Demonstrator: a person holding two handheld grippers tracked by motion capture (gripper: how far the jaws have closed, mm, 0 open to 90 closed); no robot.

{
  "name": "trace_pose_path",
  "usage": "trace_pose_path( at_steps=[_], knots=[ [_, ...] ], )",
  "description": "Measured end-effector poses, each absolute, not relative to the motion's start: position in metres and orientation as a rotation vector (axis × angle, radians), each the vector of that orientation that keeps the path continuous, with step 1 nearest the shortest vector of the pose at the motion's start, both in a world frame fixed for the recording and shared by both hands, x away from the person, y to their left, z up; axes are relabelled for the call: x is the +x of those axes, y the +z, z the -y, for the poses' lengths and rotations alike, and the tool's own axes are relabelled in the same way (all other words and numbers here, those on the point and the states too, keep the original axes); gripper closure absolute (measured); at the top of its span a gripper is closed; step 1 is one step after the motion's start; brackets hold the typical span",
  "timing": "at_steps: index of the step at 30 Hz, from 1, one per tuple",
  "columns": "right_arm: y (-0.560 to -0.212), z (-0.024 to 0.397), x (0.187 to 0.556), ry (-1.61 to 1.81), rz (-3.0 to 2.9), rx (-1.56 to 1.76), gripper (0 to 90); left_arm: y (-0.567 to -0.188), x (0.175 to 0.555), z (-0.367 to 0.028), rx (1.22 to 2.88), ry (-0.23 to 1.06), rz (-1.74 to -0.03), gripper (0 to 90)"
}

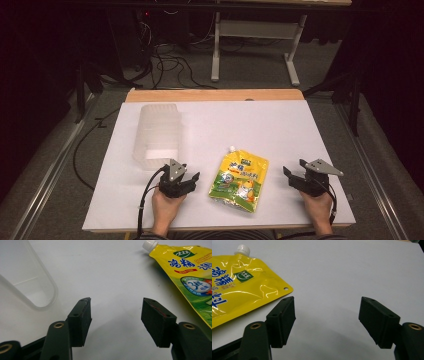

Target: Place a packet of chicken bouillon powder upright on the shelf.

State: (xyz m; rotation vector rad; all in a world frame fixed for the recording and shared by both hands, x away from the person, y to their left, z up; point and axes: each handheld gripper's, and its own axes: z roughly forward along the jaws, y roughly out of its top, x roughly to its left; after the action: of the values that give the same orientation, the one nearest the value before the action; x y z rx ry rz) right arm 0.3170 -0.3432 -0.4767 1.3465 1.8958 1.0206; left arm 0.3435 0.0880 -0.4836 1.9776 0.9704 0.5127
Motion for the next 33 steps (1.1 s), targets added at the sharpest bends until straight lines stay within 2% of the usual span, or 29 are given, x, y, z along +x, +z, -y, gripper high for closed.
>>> trace_pose_path(
  at_steps=[17,33],
  knots=[
    [-0.4769,0.3417,0.3172,1.005,-1.899,1.349,30.0,-0.4835,0.3406,-0.0861,1.983,0.55,-0.948,42.0],
    [-0.4778,0.3372,0.3197,0.939,-1.932,1.335,29.6,-0.4818,0.3444,-0.0892,1.967,0.484,-0.965,37.7]
  ],
)
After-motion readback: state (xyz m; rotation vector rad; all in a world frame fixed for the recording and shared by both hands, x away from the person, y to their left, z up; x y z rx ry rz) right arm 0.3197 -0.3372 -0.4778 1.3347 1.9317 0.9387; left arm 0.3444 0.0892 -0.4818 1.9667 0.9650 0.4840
